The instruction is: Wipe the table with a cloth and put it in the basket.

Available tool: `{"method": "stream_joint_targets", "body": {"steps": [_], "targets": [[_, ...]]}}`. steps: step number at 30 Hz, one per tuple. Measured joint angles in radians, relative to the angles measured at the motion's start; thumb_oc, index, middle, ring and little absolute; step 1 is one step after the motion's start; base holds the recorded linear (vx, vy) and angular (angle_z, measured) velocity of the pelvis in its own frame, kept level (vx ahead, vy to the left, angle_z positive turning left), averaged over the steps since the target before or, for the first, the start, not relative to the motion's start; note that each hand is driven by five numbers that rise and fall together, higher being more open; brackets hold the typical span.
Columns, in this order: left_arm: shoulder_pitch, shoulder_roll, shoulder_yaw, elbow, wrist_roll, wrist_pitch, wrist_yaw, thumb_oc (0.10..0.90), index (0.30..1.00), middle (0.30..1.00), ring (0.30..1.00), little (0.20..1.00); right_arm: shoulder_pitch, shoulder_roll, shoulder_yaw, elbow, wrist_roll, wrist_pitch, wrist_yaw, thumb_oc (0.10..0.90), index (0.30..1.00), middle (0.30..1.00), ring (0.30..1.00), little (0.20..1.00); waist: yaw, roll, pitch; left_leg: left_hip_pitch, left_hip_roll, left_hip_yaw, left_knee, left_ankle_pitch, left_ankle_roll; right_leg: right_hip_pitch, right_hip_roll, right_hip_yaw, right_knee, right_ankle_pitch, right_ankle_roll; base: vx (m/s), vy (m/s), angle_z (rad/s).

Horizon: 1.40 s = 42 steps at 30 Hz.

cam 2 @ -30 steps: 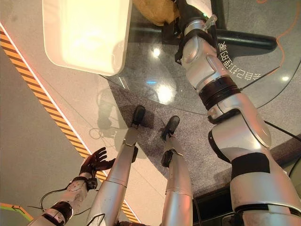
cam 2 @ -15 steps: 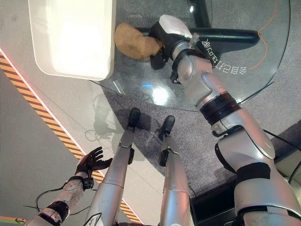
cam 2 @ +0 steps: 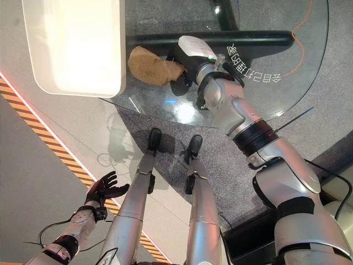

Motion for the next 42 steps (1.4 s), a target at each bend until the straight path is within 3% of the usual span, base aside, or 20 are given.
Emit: {"method": "stream_joint_targets", "body": {"steps": [5, 12, 16, 21, 29, 35, 42], "targets": [[0.000, 0.000, 0.000, 0.000, 0.003, 0.000, 0.004, 0.800, 0.900, 0.900, 0.900, 0.900, 0.043, 0.000, -0.016, -0.004, 0.100, -0.011, -0.106, 0.100, 0.300, 0.300, 0.300, 0.200, 0.000, -0.004, 0.002, 0.002, 0.000, 0.004, 0.000, 0.000, 0.001, 0.000, 0.000, 0.006, 0.002, 0.000, 0.000, 0.00, 0.000, 0.00], [0.000, -0.006, -0.001, 0.004, 0.003, -0.002, 0.018, 0.800, 0.900, 0.900, 0.900, 0.900, 0.114, 0.000, -0.044, 0.012, 0.184, -0.056, -0.344, 0.100, 0.300, 0.300, 0.300, 0.200, -0.002, -0.013, 0.008, 0.004, -0.002, 0.022, 0.002, -0.007, 0.011, -0.002, -0.001, 0.025, 0.001, 0.003, 0.004, 0.00, -0.004, -0.04], [0.000, -0.010, -0.002, 0.006, 0.003, -0.002, 0.026, 0.800, 0.900, 0.900, 0.900, 0.900, 0.095, 0.000, -0.085, 0.081, 0.193, -0.045, -0.467, 0.100, 0.300, 0.300, 0.300, 0.200, 0.001, -0.013, 0.011, 0.004, -0.002, 0.024, 0.003, -0.007, 0.012, -0.002, -0.001, 0.027, 0.000, 0.004, 0.004, 0.00, 0.000, 0.00], [0.000, -0.011, -0.004, 0.008, 0.003, -0.002, 0.025, 0.800, 0.900, 0.900, 0.900, 0.900, 0.003, -0.018, -0.118, 0.247, 0.309, -0.004, -0.597, 0.100, 0.300, 0.300, 0.300, 0.200, 0.005, -0.013, 0.011, 0.004, -0.002, 0.024, 0.003, -0.004, 0.012, -0.002, -0.001, 0.027, -0.001, 0.004, 0.005, 0.00, 0.000, 0.00], [0.000, -0.010, -0.008, 0.023, 0.001, -0.001, 0.025, 0.800, 0.900, 0.900, 0.900, 0.900, -0.035, -0.111, -0.173, 0.399, 0.499, 0.012, -0.728, 0.100, 0.300, 0.300, 0.300, 0.200, 0.007, -0.012, 0.019, 0.014, -0.001, 0.035, 0.003, -0.003, 0.016, 0.003, 0.000, 0.036, -0.002, 0.005, 0.006, 0.00, 0.006, -0.02], [0.000, -0.019, -0.009, 0.026, -0.001, -0.003, 0.025, 0.800, 0.900, 0.900, 0.900, 0.900, -0.033, -0.111, -0.201, 0.469, 0.619, 0.002, -0.814, 0.100, 0.300, 0.300, 0.300, 0.200, 0.005, 0.002, 0.027, 0.034, 0.002, 0.055, 0.000, -0.004, 0.018, 0.013, 0.000, 0.053, -0.003, 0.009, 0.010, 0.00, 0.020, -0.07], [0.000, -0.020, -0.020, 0.038, -0.002, -0.002, 0.021, 0.800, 0.900, 0.900, 0.900, 0.900, -0.030, -0.111, -0.233, 0.506, 0.653, -0.008, -0.841, 0.100, 0.300, 0.300, 0.300, 0.200, 0.008, 0.006, 0.029, 0.034, 0.001, 0.055, -0.001, -0.004, 0.018, 0.013, 0.000, 0.053, -0.003, 0.010, 0.008, 0.00, 0.004, 0.00]]}}
